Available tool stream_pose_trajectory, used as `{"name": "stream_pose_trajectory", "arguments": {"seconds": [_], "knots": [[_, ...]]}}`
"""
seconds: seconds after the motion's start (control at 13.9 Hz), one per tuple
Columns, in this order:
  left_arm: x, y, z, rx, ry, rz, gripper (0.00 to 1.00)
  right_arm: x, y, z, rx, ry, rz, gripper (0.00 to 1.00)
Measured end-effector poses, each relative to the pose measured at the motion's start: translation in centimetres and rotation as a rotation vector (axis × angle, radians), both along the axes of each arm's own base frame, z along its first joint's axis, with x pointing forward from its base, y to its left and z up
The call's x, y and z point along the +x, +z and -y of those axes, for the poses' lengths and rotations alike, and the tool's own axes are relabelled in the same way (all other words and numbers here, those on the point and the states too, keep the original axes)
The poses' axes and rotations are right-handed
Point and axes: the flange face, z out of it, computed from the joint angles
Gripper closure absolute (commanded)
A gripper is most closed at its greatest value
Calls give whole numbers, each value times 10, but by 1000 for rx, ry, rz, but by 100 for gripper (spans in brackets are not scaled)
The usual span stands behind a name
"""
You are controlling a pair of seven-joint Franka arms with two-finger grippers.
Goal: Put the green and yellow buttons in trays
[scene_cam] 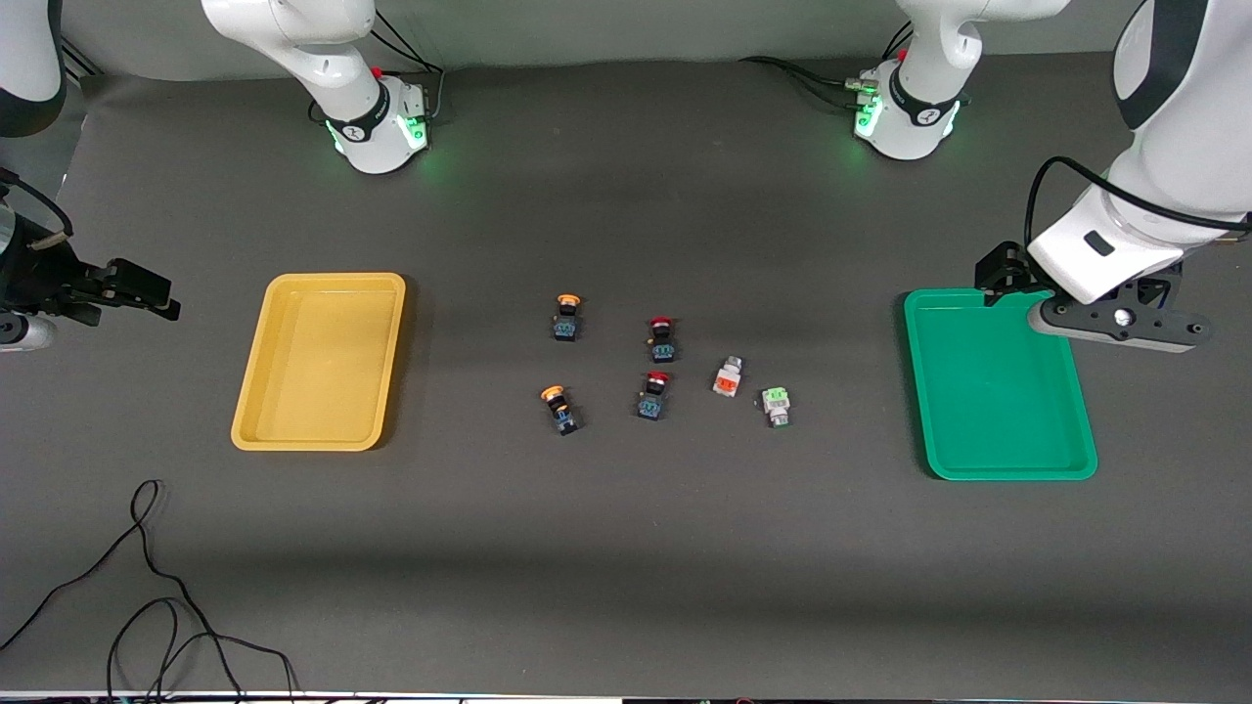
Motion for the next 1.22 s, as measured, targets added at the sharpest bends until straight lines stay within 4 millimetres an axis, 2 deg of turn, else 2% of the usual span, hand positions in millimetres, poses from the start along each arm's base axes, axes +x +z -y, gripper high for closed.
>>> {"name": "stream_pose_trajectory", "arguments": {"seconds": [0.57,0.79,0.93,1.0,1.15,1.22], "knots": [[0,0,0,0,0,-1,0,0,-1,0,0,0,-1,0],[0,0,0,0,0,-1,0,-1,-2,-11,1,19,-13,0],[0,0,0,0,0,-1,0,-2,-5,-35,1,24,-28,0],[0,0,0,0,1,-1,0,-3,-8,-56,-1,22,-36,0],[0,-1,0,-10,3,-4,0,-10,-18,-121,-9,14,-49,0],[0,-1,1,-28,7,-8,0,-16,-26,-161,-14,-2,-44,0]]}}
